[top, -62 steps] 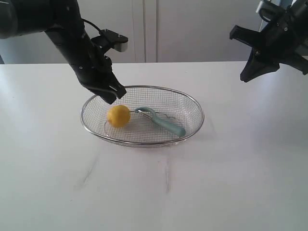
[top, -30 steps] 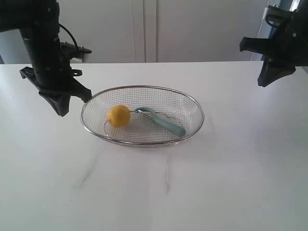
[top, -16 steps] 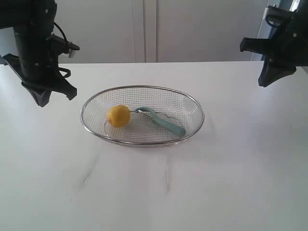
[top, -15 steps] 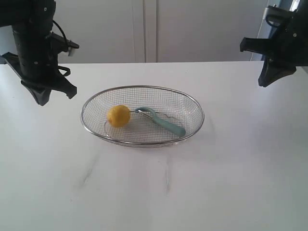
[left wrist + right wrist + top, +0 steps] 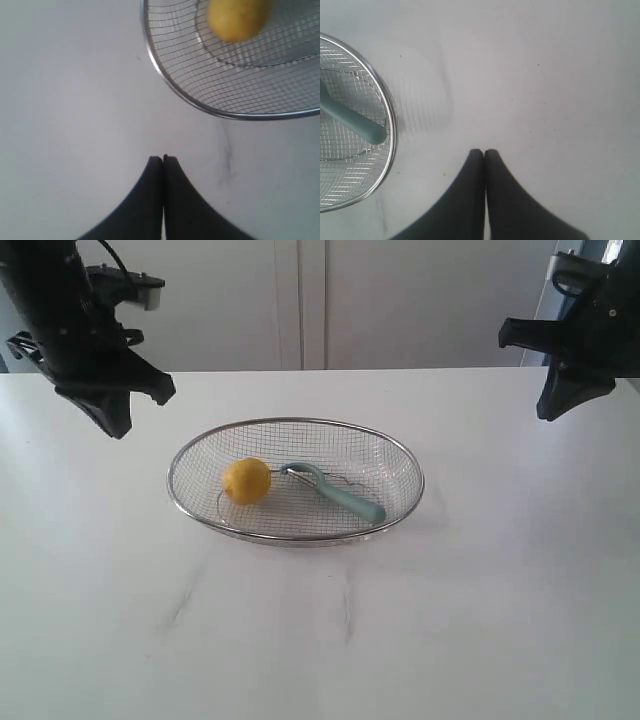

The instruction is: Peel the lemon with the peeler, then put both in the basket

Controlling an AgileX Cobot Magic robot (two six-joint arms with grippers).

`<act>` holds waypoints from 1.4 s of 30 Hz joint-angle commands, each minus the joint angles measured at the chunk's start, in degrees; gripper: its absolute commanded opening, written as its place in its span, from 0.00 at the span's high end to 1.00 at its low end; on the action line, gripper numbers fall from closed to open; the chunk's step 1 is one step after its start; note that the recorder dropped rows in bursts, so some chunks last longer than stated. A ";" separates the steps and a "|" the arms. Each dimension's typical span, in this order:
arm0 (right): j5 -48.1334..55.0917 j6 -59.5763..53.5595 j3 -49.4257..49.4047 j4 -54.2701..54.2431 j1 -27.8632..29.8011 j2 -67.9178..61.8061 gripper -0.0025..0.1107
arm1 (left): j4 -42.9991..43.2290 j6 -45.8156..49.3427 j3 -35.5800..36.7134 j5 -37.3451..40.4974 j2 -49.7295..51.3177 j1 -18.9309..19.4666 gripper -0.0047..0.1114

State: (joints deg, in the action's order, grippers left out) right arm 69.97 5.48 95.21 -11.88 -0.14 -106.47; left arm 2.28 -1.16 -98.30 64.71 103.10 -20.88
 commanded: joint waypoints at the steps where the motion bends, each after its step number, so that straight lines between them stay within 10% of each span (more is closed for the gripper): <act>1: -0.01 -0.36 0.16 0.09 0.32 0.73 0.98 | -11.39 4.05 -0.12 5.25 -1.92 4.55 0.96; 42: -0.01 -0.36 0.16 -0.02 0.32 0.73 0.98 | 2.09 -5.91 11.14 5.25 -30.01 8.82 0.96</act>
State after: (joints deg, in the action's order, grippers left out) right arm 69.97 5.48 95.21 -11.88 -0.14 -106.47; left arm 2.72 -5.33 -88.95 64.91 75.86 -12.13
